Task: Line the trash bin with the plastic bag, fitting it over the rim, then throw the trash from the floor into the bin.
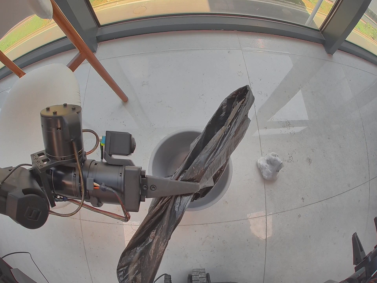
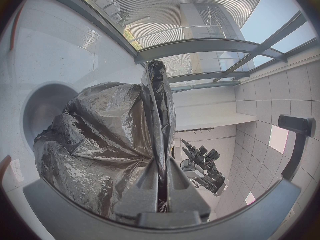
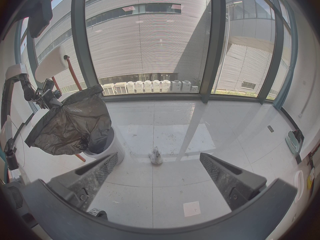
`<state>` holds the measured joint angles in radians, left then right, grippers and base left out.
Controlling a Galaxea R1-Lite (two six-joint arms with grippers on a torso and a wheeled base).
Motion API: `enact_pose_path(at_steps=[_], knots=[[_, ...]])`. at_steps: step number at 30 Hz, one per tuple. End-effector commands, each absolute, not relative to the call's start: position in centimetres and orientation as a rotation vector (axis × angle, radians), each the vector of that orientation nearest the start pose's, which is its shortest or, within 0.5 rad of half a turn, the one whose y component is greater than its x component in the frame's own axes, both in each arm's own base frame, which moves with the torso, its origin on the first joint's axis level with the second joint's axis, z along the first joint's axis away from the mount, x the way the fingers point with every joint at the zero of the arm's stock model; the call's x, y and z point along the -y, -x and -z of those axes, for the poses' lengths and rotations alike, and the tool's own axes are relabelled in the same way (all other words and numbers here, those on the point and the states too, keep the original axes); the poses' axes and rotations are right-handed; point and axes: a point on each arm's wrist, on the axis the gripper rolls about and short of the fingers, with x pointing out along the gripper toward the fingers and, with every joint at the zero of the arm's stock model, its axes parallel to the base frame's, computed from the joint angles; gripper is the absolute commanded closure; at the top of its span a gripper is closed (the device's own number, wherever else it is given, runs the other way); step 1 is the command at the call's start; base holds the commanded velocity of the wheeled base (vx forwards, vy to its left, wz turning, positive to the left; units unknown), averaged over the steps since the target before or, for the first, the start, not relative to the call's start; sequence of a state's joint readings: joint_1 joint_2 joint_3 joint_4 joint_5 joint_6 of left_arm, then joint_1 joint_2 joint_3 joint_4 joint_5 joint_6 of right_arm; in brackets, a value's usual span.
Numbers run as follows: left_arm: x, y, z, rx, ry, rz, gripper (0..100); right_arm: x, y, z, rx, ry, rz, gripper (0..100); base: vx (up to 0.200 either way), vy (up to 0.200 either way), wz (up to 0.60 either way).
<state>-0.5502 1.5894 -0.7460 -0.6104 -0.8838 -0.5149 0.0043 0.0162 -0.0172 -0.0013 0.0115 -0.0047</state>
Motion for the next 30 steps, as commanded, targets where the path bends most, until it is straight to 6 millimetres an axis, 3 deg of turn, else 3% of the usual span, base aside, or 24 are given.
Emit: enact_pose_path(at_steps=[1, 8, 21, 30], knots=[[16.4, -23.0, -18.8, -0.644, 0.463, 1.317, 100, 0.0, 2.3, -7.6, 0.002, 0.006, -0.017, 0, 0.000, 0.000, 0.00], [16.3, -23.1, -17.9, -0.596, 0.406, 1.174, 100, 0.0, 2.3, -7.6, 0.002, 0.005, -0.017, 0, 0.000, 0.000, 0.00], [15.7, -22.2, -16.5, -0.590, 0.325, 1.154, 100, 0.0, 2.3, -7.5, -0.001, 0.005, -0.018, 0, 0.000, 0.000, 0.00], [15.4, -21.1, -17.2, -0.536, 0.294, 1.103, 100, 0.0, 2.3, -7.5, -0.001, 0.006, -0.015, 0, 0.000, 0.000, 0.00]])
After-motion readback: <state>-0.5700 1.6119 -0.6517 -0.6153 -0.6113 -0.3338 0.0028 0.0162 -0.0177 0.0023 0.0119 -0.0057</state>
